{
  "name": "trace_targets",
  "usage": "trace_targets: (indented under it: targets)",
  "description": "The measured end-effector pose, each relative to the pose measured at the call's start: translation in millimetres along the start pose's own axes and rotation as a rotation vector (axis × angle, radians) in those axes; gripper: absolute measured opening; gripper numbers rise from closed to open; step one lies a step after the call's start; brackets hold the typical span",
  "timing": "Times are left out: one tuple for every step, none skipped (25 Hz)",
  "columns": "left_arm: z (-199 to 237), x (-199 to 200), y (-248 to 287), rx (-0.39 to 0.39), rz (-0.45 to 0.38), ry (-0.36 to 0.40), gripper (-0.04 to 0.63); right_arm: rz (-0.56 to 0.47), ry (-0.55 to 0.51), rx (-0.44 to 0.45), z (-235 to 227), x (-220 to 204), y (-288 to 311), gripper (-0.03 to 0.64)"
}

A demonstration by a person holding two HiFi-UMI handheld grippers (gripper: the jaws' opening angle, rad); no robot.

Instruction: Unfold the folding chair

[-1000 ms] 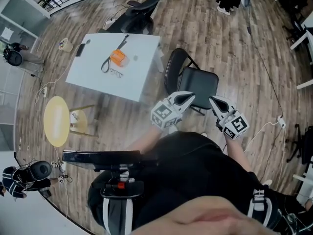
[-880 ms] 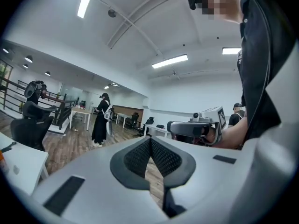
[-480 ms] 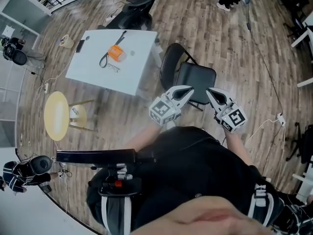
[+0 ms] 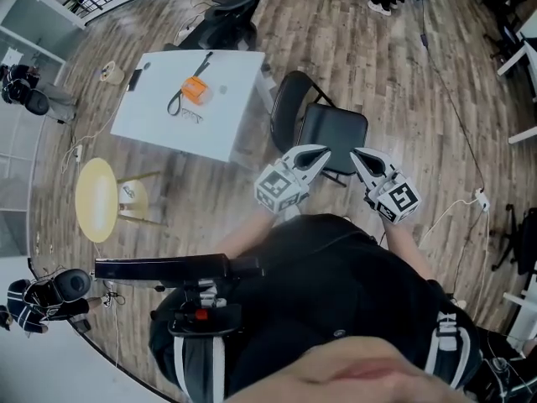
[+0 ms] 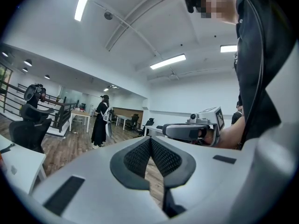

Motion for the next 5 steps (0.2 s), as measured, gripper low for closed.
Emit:
trace_targets:
  targets:
    - [-0.5, -0.4, 0.6, -0.001, 0.000, -0.002, 0.005, 0.000, 0.005, -0.001, -0.8, -0.8, -0.8, 0.008]
    - [-1.2, -0.4, 1.1, -0.002, -0.001, -0.004, 0.005, 0.001, 0.009, -0.002, -1.4, -1.4, -1.9, 0.008]
    - [-1.9, -0.1, 1.5, -0.002, -0.003, -0.005, 0.005, 0.001, 0.013, -0.004, -1.9, -1.8, -3.4, 0.008]
    - [-2.6, 0.5, 1.9, -0.003, -0.004, -0.006, 0.005, 0.000, 0.017, -0.007, -2.4, -2.0, -5.1, 0.008]
    - [-3.4, 1.0, 2.3, -0.003, -0.005, -0.007, 0.005, 0.000, 0.021, -0.010, -3.0, -2.3, -6.8, 0.008]
Point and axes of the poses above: the fingertips, and each gripper's own axes: y forward along the fingers, z to its left, x out of its top, the point moved 8 cm from there along -y, backward along the fingers, and after that the axes turned 14 degrees about y, right-handed, at the moved point
